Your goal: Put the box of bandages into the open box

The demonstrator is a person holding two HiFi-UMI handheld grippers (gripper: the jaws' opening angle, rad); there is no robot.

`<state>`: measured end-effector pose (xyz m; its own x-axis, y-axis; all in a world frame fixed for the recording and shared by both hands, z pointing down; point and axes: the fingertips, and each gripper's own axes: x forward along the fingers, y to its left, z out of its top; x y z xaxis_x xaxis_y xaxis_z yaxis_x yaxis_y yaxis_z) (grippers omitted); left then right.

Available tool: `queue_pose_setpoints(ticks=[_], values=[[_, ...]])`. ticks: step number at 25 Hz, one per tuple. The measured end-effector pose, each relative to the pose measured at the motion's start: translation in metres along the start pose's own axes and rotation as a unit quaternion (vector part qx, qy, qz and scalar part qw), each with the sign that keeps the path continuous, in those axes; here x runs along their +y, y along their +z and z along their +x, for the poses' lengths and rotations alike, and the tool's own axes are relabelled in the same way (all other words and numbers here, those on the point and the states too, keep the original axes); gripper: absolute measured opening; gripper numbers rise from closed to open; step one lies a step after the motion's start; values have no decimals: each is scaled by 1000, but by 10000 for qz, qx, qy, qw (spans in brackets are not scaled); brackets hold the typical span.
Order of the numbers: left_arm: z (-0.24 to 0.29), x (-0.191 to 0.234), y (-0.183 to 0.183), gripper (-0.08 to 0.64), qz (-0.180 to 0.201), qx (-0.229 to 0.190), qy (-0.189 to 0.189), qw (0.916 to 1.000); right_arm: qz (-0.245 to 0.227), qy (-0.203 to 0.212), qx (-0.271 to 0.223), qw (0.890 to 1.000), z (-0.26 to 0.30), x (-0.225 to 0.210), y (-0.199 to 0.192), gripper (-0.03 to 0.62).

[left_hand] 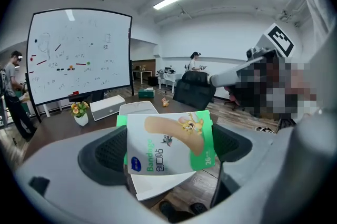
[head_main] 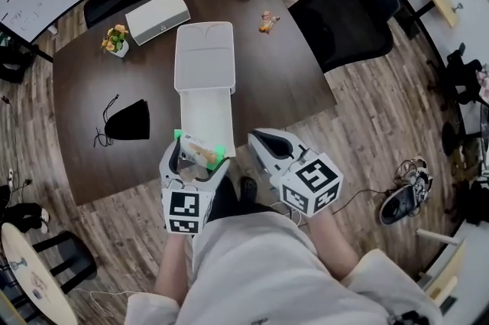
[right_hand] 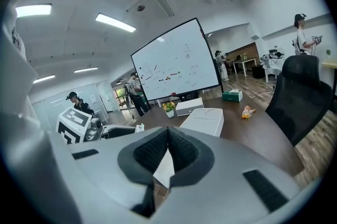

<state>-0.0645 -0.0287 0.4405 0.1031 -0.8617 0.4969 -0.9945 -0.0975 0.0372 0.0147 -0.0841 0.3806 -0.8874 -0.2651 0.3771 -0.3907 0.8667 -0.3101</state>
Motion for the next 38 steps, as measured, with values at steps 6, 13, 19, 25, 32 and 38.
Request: queue_pose_setpoints(ticks=[6, 13, 19, 25, 32, 38], values=[[24, 17, -2, 495, 198, 219, -238, 9993, 98, -223, -29, 9997, 16, -9, 11, 5], [51, 25, -12, 495, 425, 435, -580, 9965, 231, -483, 50, 9986, 32, -23, 12, 5], [71, 39, -33, 495, 582, 763, -716, 9928, 319, -660, 125, 9972, 45, -31, 12, 5], [89, 46, -44, 495, 613, 984, -957, 9886, 384, -841, 121, 9956, 54, -38, 17, 5], [109, 48, -53, 495, 818, 1178, -1344, 9805, 535, -1093, 140, 9925, 62, -44, 16, 5], [120, 47, -66, 495, 1134, 1450, -1657, 9689, 665, -1361, 149, 9883, 64, -49, 13, 5]])
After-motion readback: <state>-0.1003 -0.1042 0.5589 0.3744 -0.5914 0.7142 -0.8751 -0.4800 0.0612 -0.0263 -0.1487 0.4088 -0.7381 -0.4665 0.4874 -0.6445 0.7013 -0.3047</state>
